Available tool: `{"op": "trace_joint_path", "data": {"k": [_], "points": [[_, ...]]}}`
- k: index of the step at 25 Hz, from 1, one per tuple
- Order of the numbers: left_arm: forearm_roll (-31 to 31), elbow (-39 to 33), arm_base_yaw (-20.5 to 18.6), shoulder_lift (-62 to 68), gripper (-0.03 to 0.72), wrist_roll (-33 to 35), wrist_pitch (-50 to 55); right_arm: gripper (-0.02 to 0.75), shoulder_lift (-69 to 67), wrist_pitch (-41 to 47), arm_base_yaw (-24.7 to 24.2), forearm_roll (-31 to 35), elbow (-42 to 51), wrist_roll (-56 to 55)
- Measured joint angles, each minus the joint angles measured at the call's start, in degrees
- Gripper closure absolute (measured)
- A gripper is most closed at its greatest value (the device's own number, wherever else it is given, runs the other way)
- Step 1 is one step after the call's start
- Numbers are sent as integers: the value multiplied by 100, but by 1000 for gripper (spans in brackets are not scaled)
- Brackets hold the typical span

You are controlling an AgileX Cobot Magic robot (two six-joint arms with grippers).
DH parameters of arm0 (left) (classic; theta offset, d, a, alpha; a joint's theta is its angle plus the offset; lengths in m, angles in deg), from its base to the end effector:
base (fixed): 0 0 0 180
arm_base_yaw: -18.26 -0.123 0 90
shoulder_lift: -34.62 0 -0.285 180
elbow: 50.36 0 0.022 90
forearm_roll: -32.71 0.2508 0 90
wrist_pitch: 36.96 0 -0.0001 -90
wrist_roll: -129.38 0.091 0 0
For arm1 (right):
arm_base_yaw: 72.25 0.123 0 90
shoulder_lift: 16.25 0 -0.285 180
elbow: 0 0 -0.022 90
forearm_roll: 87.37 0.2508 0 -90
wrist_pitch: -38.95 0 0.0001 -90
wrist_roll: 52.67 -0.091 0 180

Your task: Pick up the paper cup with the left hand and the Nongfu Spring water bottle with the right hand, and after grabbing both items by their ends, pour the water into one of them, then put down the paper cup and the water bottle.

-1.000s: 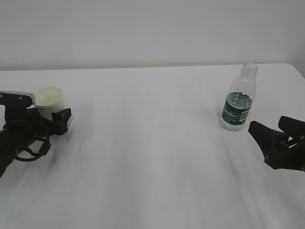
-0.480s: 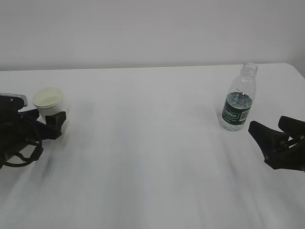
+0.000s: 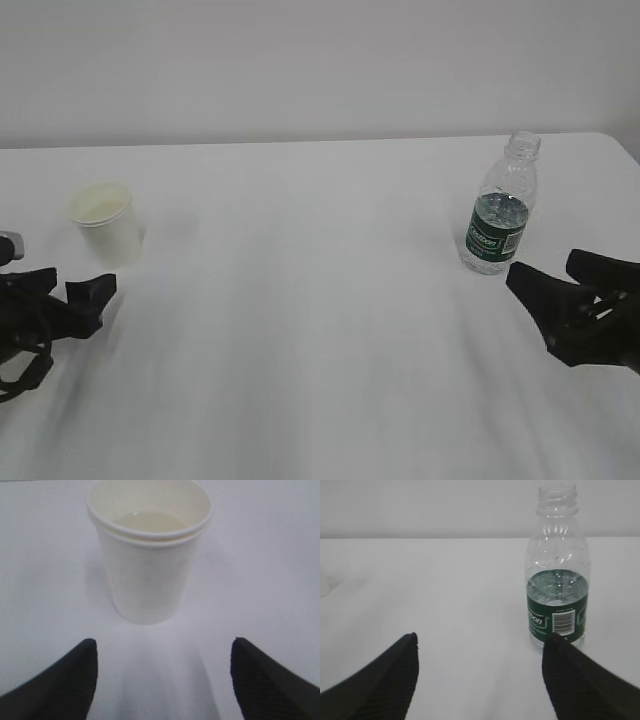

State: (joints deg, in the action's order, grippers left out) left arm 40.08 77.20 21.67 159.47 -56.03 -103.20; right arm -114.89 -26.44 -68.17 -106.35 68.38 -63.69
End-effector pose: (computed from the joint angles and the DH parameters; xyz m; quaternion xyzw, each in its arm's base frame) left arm 0.2798 -0.0274 0.0746 0.0403 0.8235 -0.0772 0.5606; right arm 0.2029 0.0414 0.1459 -0.1014 0.7721 0.1541 0.6082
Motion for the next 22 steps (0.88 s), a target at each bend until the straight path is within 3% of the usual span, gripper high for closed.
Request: {"op": "trace_joint_path", "data": {"k": [8, 22], "points": [[0, -676, 0, -683, 98, -21, 0, 152, 13, 0, 0, -392, 0, -135], [269, -776, 0, -2419, 111, -266, 0, 165, 1408, 185, 0, -35, -42, -159]]}}
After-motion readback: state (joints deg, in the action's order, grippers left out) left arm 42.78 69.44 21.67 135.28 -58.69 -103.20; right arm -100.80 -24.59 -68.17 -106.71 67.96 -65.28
